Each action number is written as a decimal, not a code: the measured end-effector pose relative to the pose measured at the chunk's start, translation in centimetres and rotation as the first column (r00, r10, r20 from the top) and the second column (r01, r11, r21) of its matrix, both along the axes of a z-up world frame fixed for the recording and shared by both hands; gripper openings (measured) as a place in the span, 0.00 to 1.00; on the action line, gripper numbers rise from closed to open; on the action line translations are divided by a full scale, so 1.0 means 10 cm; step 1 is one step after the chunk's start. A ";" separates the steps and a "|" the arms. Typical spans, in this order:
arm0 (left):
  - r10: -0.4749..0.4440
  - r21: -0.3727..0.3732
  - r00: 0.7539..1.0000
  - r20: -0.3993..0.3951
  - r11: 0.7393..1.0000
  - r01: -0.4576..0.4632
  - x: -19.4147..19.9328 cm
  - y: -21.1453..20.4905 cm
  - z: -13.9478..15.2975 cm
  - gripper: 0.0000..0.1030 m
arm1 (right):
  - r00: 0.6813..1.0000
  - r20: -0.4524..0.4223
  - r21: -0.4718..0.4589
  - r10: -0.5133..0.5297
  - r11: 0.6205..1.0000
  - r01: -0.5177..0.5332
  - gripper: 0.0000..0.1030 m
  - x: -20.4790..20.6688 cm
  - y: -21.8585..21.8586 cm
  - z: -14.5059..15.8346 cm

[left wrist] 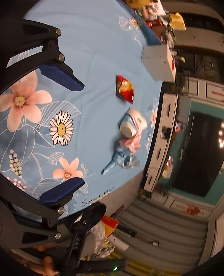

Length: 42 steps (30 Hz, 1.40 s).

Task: Collect trash
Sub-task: 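Move both open tools back over the paper cup and wrappers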

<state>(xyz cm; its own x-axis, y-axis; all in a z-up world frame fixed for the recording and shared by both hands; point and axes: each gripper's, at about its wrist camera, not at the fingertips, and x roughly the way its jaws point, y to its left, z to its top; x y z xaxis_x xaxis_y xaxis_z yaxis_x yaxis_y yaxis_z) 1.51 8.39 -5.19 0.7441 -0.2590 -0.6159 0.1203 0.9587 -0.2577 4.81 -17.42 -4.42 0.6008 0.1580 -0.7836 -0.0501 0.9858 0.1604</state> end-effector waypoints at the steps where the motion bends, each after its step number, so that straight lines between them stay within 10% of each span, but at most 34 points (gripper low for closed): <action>1: -0.012 -0.028 1.000 -0.002 1.000 0.012 0.01 0.04 -0.01 0.97 | 1.000 0.000 -0.003 0.004 1.000 -0.004 0.69 0.01 0.02 0.00; 42: 0.102 -0.010 0.987 -0.125 0.995 -0.104 0.63 0.49 -0.39 0.97 | 0.982 0.013 -0.101 0.188 0.977 -0.185 0.69 0.74 0.72 -0.21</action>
<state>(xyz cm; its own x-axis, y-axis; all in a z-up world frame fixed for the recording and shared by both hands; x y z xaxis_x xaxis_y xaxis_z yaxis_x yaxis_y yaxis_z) 7.79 13.31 -9.07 0.6856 -0.1956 -0.7013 -0.0128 0.9598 -0.2802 12.21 -10.25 -6.52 0.5860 0.1910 -0.7875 -0.2370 0.9697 0.0589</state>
